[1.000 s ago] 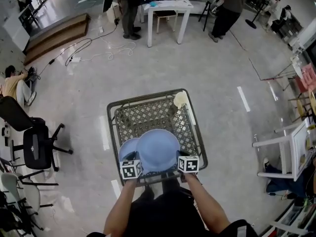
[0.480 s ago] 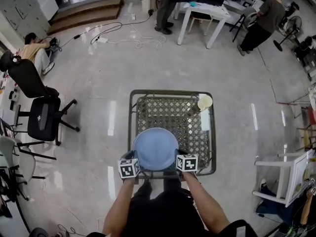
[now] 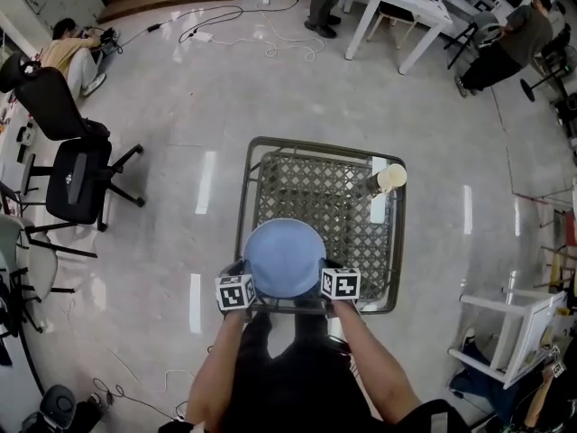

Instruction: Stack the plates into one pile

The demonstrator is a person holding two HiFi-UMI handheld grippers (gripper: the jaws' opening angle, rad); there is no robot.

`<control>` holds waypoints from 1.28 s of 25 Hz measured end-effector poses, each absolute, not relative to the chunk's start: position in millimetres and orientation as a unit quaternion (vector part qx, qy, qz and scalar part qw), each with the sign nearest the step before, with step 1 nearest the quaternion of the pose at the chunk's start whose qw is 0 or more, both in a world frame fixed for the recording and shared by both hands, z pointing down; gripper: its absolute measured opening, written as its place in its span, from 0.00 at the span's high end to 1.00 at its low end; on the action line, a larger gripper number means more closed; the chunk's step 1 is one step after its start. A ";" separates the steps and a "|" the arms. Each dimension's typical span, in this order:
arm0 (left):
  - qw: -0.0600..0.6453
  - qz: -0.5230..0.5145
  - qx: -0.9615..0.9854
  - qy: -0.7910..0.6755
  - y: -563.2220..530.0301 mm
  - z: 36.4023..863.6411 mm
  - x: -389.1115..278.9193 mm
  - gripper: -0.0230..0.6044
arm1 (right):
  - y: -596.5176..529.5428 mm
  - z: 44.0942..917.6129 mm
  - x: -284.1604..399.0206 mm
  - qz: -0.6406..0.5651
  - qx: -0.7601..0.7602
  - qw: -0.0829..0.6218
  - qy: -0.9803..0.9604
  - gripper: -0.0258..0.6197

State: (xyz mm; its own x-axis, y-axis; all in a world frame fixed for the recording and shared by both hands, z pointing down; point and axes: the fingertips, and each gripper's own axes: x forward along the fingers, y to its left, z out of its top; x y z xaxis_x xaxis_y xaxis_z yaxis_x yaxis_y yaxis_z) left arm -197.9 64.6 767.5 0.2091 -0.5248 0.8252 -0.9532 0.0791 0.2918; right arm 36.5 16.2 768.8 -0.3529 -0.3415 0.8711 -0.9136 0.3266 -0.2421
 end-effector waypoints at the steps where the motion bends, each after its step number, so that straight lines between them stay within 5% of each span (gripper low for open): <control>1: 0.450 0.240 0.634 -0.581 63.5 771.7 -198.2 0.91 | 15.6 772.5 36.4 0.389 0.432 0.373 -0.723 0.92; 28: 0.469 0.270 0.611 -0.578 60.7 814.2 -192.6 0.91 | 20.3 821.0 39.9 0.393 0.415 0.424 -0.702 0.91; 32: 0.471 0.267 0.615 -0.573 58.7 810.6 -188.4 0.84 | 18.9 820.3 41.2 0.386 0.421 0.424 -0.703 0.88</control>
State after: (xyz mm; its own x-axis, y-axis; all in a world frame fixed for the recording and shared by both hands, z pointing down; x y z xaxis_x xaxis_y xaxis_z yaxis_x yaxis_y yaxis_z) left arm -188.4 58.7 810.6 0.2002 -0.4543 0.8681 -0.9568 0.1002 0.2731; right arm 41.2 18.9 820.3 -0.2870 -0.2646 0.9207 -0.9189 0.3476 -0.1865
